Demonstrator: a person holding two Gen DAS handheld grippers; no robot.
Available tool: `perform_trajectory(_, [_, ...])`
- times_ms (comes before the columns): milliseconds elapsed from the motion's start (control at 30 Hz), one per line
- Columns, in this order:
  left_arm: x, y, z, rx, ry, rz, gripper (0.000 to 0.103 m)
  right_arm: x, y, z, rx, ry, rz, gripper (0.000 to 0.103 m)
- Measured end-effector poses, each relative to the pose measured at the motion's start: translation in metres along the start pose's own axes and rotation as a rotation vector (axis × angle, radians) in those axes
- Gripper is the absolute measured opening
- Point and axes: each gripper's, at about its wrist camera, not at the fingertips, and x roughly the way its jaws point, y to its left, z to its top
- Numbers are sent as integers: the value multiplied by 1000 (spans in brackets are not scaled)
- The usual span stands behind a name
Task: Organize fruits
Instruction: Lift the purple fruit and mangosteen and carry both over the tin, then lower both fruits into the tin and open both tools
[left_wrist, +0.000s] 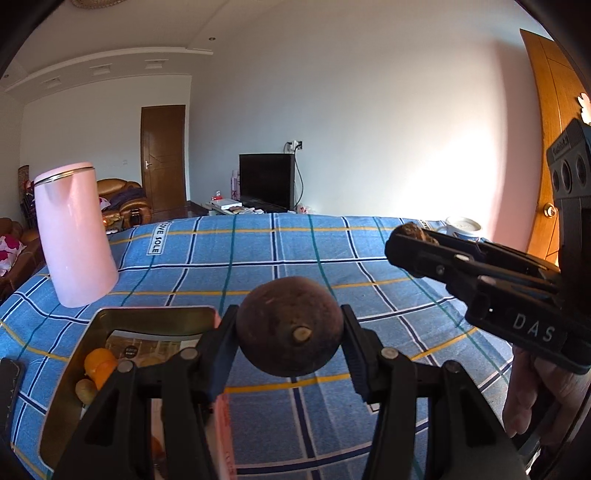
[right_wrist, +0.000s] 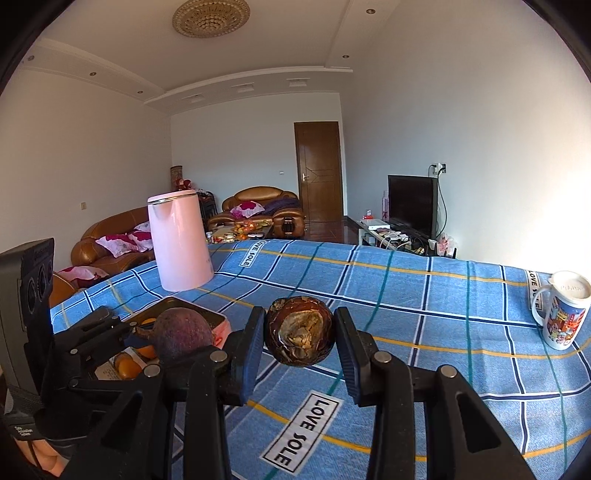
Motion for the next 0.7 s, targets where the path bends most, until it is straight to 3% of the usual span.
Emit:
perform_trajectory(400, [-8, 62, -14, -82, 40, 102, 54, 45, 64, 10, -73, 44, 101, 40])
perform_trajectory(700, [-8, 94, -27, -130, 98, 118, 54, 78, 96, 2, -108, 110, 141, 40])
